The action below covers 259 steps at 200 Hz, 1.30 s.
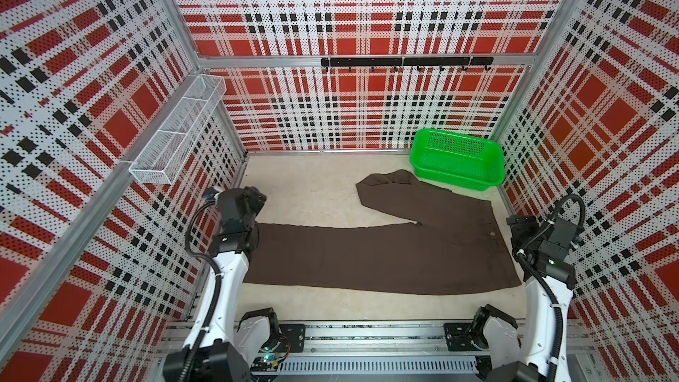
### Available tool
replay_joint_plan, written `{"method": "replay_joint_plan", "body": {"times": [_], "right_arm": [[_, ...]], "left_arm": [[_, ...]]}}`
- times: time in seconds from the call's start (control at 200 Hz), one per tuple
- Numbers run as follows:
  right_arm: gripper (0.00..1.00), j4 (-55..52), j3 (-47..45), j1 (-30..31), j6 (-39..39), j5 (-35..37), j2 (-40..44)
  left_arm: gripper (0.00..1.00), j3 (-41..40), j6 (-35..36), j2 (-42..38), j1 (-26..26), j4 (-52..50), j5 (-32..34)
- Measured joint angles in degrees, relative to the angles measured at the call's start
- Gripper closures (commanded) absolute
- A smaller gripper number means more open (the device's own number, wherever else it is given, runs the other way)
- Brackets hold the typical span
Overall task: Fold and stack the trousers
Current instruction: Flatten out the trousers at the center of the table.
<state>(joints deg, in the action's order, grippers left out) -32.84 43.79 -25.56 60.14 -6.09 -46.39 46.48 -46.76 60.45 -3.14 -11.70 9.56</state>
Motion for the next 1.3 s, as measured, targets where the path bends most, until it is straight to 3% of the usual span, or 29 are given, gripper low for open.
{"method": "replay_joint_plan", "body": {"times": [0.125, 0.23, 0.336, 0.481, 0.727, 1.298], "right_arm": [[0.28, 4.70, 3.93, 13.00, -0.31, 2.69, -8.52], [0.34, 8.87, 7.48, 20.65, -2.38, 2.93, -20.85], [0.41, 12.11, 9.01, 24.33, -4.33, 1.92, -31.34], [0.45, 14.32, 9.09, 24.81, -6.01, 1.20, -38.53], [0.46, 16.55, 9.14, 24.79, -7.58, 1.29, -43.06], [0.43, 17.27, 11.10, 24.74, -10.19, 0.79, -45.24]], "left_arm": [[0.22, 5.20, 0.37, 10.40, 11.93, 3.04, 2.56], [0.21, 10.99, 1.42, 20.79, 17.92, 5.46, 1.84], [0.20, 17.35, 2.91, 31.47, 21.59, 7.63, -0.22], [0.20, 25.77, 4.20, 44.57, 24.24, 8.98, -4.92], [0.23, 40.46, 5.79, 61.31, 26.56, 8.57, -11.41], [0.25, 75.47, 16.70, 86.12, 27.47, -3.91, -19.41]]}}
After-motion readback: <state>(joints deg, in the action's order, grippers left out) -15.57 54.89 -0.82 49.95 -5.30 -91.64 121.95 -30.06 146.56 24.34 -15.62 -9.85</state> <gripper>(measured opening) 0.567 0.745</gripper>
